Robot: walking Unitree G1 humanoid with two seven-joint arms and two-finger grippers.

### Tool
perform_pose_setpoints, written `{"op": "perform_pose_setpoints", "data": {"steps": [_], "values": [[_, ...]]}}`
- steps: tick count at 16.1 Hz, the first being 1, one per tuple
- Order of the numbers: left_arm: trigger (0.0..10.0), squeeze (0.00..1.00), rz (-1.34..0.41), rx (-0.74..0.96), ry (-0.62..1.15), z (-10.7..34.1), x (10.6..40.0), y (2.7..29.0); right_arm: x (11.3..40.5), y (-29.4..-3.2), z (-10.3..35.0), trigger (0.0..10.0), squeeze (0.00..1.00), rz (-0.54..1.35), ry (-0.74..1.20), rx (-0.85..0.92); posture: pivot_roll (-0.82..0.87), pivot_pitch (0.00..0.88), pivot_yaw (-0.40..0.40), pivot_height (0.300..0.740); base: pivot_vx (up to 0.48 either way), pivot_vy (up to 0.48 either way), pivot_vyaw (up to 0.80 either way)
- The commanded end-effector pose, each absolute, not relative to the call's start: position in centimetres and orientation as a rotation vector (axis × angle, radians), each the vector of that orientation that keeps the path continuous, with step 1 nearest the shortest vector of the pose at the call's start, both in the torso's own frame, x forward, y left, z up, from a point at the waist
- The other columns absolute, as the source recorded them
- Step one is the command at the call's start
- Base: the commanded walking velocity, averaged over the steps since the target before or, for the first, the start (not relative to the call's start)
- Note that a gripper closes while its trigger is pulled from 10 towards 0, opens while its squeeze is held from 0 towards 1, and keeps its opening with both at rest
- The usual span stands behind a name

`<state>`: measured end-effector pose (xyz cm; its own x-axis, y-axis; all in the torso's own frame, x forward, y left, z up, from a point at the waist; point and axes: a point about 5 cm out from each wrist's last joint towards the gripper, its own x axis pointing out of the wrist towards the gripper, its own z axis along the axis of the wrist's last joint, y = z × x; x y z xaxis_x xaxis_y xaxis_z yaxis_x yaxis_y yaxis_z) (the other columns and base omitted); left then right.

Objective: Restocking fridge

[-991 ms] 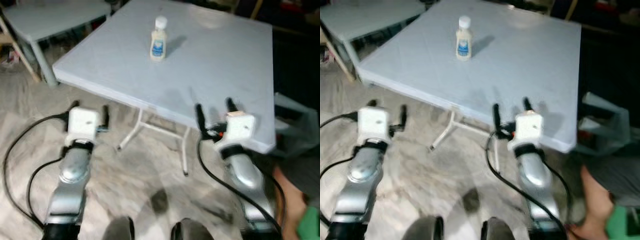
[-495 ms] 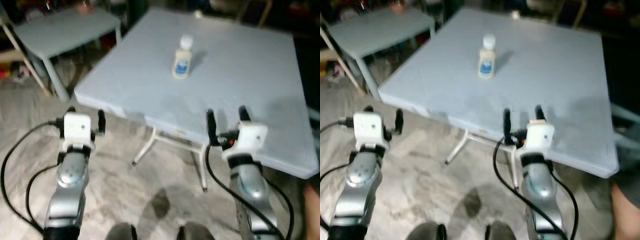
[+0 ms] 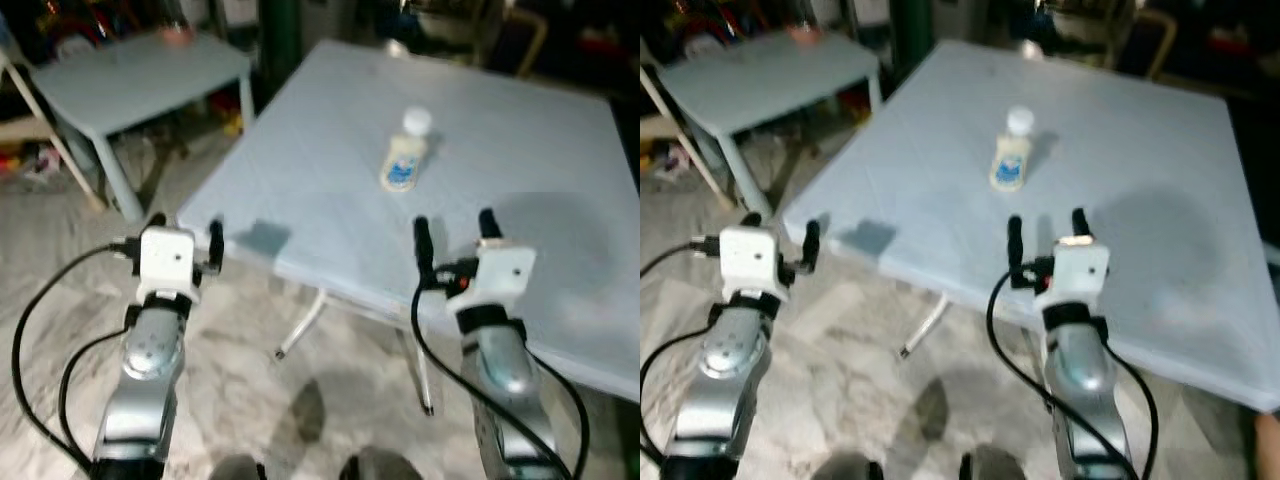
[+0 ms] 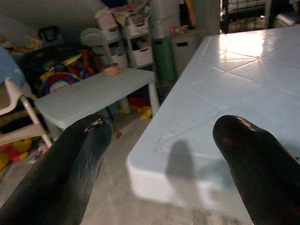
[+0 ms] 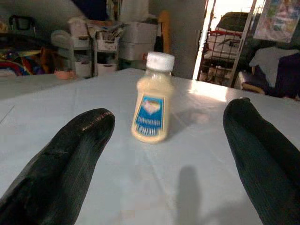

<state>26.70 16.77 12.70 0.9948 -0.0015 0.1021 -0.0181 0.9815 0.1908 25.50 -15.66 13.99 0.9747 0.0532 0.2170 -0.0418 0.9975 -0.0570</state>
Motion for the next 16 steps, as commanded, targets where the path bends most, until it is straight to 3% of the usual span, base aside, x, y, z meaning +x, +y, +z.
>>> {"op": "perform_pose_setpoints", "data": {"steps": [1,9,16], "values": [[10.0,0.0,-0.027,0.181,-0.121,13.2,26.9,15.8,25.5,-16.3,13.9,10.0,0.0,0.035,-0.212,-0.063,0.03,0.105,-0.026,0.74,0.472,0.0,0.0],[10.0,0.0,-0.08,0.173,-0.166,14.4,26.6,15.5,26.3,-15.8,14.7,10.0,0.0,0.056,-0.234,-0.08,0.04,0.187,-0.037,0.74,0.059,0.0,0.0],[10.0,0.0,-0.065,0.186,-0.144,14.3,25.9,15.8,29.8,-16.6,16.6,10.0,0.0,0.059,-0.28,-0.087,0.07,0.215,-0.032,0.74,0.0,0.0,0.0]]}}
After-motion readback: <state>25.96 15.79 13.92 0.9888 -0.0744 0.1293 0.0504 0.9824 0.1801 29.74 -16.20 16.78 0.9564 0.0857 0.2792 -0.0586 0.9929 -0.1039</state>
